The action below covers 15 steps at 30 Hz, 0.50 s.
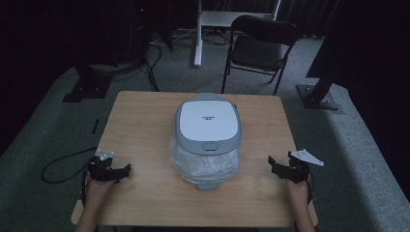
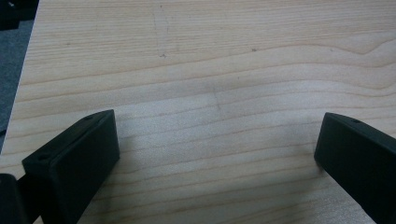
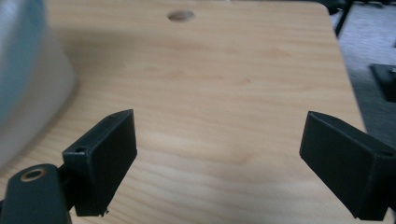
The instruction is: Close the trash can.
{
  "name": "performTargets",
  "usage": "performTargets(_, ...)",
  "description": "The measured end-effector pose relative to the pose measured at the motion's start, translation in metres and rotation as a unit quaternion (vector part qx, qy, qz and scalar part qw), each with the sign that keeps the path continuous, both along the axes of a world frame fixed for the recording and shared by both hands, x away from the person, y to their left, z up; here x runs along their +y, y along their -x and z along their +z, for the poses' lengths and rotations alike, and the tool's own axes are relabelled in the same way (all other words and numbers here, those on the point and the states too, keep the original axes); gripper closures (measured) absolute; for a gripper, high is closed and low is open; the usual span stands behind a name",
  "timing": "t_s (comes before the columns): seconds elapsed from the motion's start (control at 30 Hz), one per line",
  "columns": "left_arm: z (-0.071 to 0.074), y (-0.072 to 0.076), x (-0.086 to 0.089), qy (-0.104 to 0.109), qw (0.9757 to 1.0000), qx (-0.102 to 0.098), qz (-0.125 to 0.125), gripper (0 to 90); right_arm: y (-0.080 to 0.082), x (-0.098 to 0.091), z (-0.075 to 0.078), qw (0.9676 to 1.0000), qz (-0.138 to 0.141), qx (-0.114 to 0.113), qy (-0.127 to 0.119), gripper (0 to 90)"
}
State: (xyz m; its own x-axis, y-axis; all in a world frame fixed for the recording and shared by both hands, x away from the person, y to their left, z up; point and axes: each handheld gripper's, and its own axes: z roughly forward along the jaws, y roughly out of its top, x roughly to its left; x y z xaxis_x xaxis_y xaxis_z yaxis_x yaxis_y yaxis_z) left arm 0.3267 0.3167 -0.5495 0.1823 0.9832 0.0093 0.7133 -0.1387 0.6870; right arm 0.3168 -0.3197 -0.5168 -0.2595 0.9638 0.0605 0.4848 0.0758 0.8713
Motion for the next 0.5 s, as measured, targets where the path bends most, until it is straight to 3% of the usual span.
performTargets(0.27,0.0,0.0,0.0,0.0,1.0,0.0,-0.001,0.7,0.006,-0.005,-0.011,0.9998,-0.013,0.017,-0.003,10.4)
performTargets(0.4,0.0,0.0,0.0,0.0,1.0,0.0,-0.001,0.7,0.01,-0.004,-0.017,0.9991,-0.021,0.031,0.019,10.4)
performTargets(0.5,0.0,0.0,0.0,0.0,1.0,0.0,-0.001,0.7,0.013,-0.008,-0.022,0.9988,-0.027,0.039,0.009,10.4)
